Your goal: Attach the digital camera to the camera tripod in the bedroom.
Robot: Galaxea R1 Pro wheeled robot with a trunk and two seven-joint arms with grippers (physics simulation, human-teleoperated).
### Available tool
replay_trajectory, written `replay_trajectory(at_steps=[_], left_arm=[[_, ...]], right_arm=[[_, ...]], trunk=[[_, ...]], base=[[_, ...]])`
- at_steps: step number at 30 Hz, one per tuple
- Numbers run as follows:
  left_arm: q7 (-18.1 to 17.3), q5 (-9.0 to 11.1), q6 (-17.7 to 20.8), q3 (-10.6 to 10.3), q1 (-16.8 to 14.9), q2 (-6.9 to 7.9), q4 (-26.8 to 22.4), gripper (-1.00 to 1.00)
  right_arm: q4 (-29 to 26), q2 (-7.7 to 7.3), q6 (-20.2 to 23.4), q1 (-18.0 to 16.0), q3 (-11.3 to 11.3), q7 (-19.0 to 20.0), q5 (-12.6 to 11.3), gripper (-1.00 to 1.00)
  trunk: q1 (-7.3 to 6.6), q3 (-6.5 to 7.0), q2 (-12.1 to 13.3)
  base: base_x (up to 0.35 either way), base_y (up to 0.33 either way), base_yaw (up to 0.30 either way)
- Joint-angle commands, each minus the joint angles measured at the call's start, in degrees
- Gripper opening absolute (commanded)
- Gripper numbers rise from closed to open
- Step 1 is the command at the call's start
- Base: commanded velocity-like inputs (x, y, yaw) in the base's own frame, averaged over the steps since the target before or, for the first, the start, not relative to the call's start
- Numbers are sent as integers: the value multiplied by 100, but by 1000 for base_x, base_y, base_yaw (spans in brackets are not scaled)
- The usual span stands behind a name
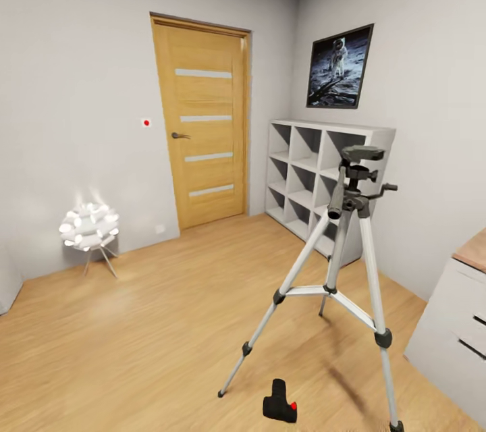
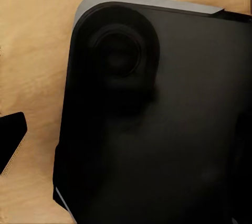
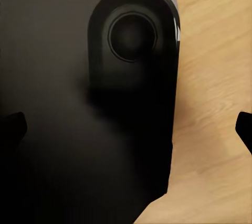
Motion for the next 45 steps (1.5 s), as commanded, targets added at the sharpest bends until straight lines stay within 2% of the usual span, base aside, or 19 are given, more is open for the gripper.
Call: replay_trajectory(at_steps=[1,12,45], left_arm=[[-2,40,-12,2,2,-1,-4,100],[-6,40,-12,1,-3,-2,-4,100],[-6,38,-12,-7,-1,-10,-4,100]], right_arm=[[-2,-1,-12,-1,3,-1,5,100],[-1,3,-11,-1,6,3,8,100],[-3,-9,-21,-1,8,-9,8,100]], trunk=[[0,-4,-2],[0,-4,-2],[0,-4,-2]], base=[[48,7,-291],[178,142,-231],[243,215,-8]])
